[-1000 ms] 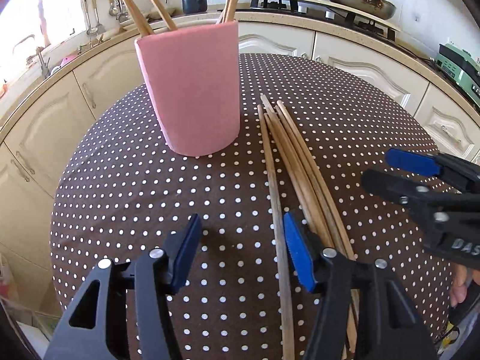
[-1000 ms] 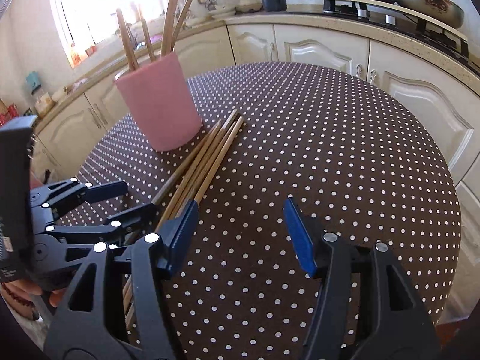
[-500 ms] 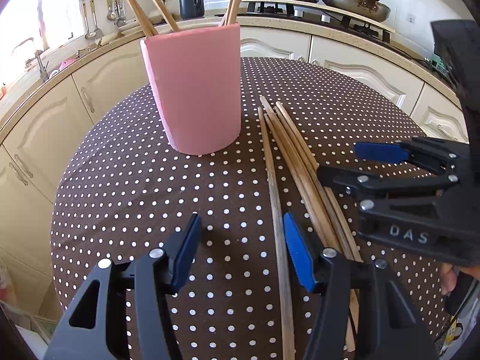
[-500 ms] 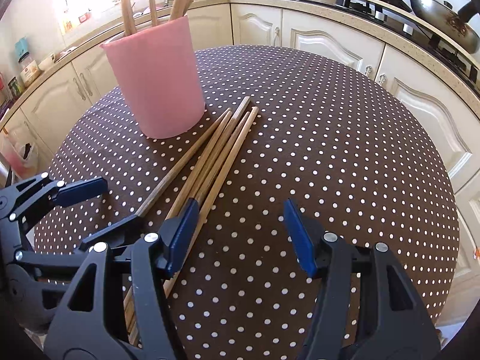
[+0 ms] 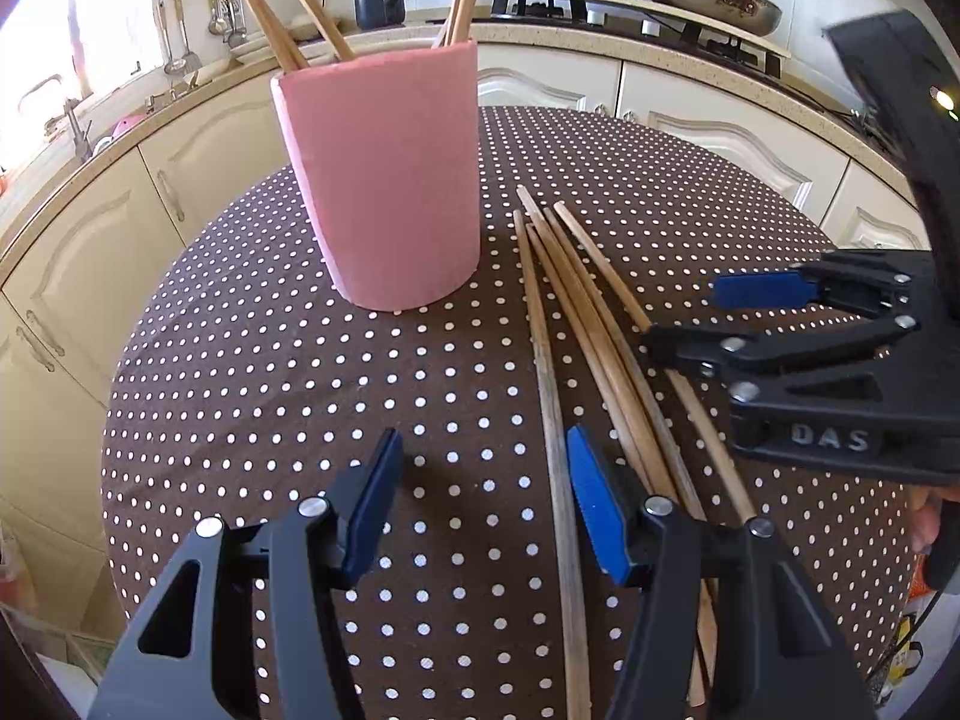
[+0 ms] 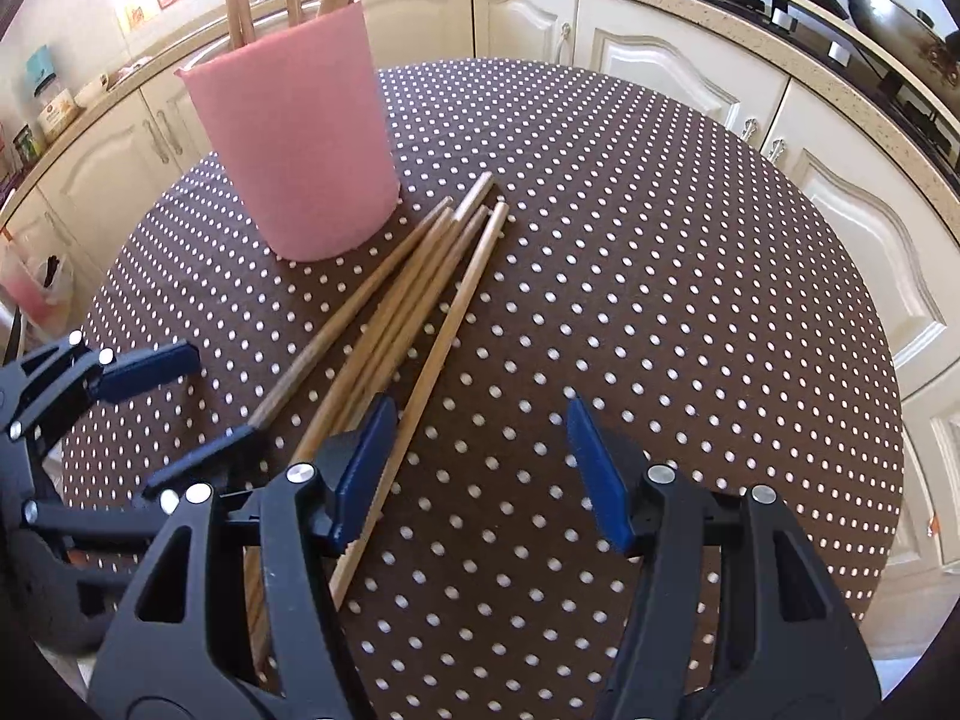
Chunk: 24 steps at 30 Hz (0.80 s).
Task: Organize utensils
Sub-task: 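Close the left tool on a chopstick while the right tool grasps another chopstick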
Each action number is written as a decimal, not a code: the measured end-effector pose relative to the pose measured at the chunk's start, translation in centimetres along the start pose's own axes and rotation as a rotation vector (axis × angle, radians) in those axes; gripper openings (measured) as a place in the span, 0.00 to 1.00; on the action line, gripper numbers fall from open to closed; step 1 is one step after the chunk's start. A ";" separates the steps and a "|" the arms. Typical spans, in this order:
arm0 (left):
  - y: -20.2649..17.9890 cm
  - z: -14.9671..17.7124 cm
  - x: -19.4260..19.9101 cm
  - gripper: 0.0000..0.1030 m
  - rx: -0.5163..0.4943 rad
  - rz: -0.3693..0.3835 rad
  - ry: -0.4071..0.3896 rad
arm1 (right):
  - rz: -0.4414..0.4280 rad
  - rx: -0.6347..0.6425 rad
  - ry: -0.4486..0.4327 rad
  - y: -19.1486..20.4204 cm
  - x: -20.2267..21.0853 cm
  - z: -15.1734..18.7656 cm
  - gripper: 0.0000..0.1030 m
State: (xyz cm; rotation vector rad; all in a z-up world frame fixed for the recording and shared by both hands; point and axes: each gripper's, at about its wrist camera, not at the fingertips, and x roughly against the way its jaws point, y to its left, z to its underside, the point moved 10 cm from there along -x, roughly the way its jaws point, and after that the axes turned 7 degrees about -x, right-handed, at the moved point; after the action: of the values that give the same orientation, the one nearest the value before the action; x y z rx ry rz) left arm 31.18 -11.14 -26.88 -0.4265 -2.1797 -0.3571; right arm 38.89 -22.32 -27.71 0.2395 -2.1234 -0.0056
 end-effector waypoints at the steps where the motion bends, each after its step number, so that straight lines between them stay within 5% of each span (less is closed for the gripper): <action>1: 0.0 -0.2 -0.2 0.55 -0.003 0.003 0.008 | 0.005 0.003 0.016 -0.3 0.0 0.1 0.57; 5: -0.3 -1.7 -1.2 0.53 -0.015 0.019 0.047 | 0.000 0.007 0.094 -1.0 -0.1 -0.2 0.55; 15: 0.3 -5.2 -3.2 0.22 0.000 0.042 0.110 | -0.002 0.005 0.205 -0.1 -1.7 -2.9 0.42; 20: 1.2 -6.8 -4.0 0.06 0.033 0.036 0.124 | 0.022 0.012 0.246 0.2 -2.5 -4.7 0.27; 24: 1.3 -7.4 -4.2 0.06 0.028 0.034 0.120 | 0.043 0.020 0.271 -0.1 -3.2 -6.0 0.10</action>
State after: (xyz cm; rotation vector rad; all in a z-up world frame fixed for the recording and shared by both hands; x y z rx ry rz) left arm 39.34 -13.64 -25.82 -0.4153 -2.0562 -0.3253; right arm 45.55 -21.29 -27.16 0.1945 -1.8587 0.0693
